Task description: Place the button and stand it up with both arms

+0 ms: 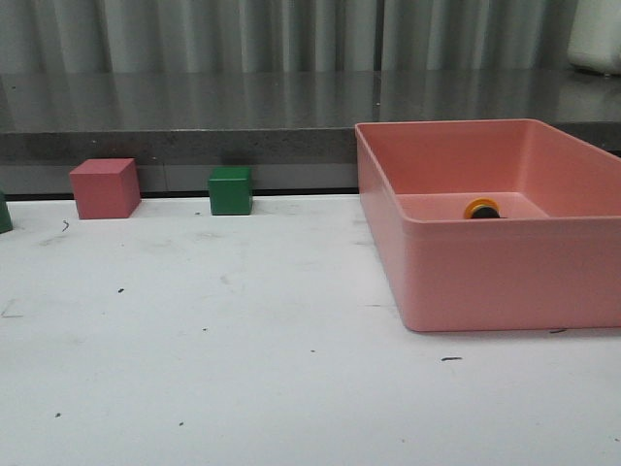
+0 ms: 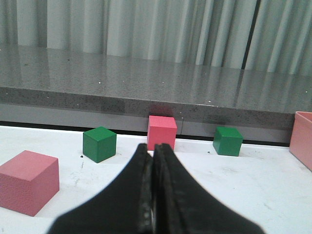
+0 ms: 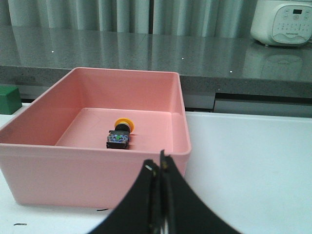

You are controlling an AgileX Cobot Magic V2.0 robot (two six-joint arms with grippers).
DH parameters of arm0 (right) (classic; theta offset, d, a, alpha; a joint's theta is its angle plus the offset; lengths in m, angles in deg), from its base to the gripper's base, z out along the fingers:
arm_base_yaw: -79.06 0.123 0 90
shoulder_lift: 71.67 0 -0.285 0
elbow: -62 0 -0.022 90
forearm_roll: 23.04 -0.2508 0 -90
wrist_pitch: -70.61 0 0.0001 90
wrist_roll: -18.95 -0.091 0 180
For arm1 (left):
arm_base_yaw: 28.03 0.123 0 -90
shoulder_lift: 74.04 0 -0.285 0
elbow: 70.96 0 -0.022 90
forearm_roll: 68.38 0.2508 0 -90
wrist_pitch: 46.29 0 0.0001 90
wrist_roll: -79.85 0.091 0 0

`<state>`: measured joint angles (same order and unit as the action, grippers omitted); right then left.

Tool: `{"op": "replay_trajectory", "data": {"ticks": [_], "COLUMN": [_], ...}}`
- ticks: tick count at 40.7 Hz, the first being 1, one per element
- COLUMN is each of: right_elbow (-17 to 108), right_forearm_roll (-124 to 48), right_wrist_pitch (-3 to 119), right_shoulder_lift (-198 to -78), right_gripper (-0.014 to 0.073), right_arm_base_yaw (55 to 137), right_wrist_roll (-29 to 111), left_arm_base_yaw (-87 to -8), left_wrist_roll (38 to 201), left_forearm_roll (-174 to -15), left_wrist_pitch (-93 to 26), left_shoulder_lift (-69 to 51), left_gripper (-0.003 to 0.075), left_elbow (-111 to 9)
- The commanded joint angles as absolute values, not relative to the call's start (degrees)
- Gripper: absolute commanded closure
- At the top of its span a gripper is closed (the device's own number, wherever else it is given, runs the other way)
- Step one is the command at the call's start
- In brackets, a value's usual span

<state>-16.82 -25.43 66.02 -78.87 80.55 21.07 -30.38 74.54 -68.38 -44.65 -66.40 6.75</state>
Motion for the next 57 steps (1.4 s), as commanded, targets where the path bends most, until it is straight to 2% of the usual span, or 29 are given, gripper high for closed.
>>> {"op": "replay_trajectory", "data": {"ticks": [1,36,42,48,57], "right_elbow": [-16.6,-16.6,-16.3,-11.0,4.9], "right_forearm_roll": [-25.5,-25.5,-25.5,-25.5,-25.5], "right_wrist_pitch": [71.0,73.4,74.0,70.6,58.6], "right_shoulder_lift": [-77.8,-77.8,-77.8,-77.8,-81.1], "right_gripper": [0.0711,0.0711,0.0711,0.0711,0.0711], "right_arm_base_yaw": [80.7,80.8,80.8,80.8,80.8], "right_wrist_roll": [21.4,21.4,21.4,21.4,21.4], "left_arm_base_yaw": [-30.3,-30.3,-30.3,-30.3,-30.3], "left_wrist_roll": [74.0,74.0,74.0,74.0,74.0], "left_forearm_roll": [-68.7,-68.8,-69.3,-69.3,-69.3], "left_wrist_pitch": [-49.3,-50.1,-53.6,-52.2,-36.0], "left_shoulder_lift": [-67.7,-67.7,-67.7,-67.7,-65.1], "left_gripper": [0.0740,0.0740,0.0740,0.0740,0.0740], "left_elbow": [7.6,7.6,7.2,1.0,-16.3]}}
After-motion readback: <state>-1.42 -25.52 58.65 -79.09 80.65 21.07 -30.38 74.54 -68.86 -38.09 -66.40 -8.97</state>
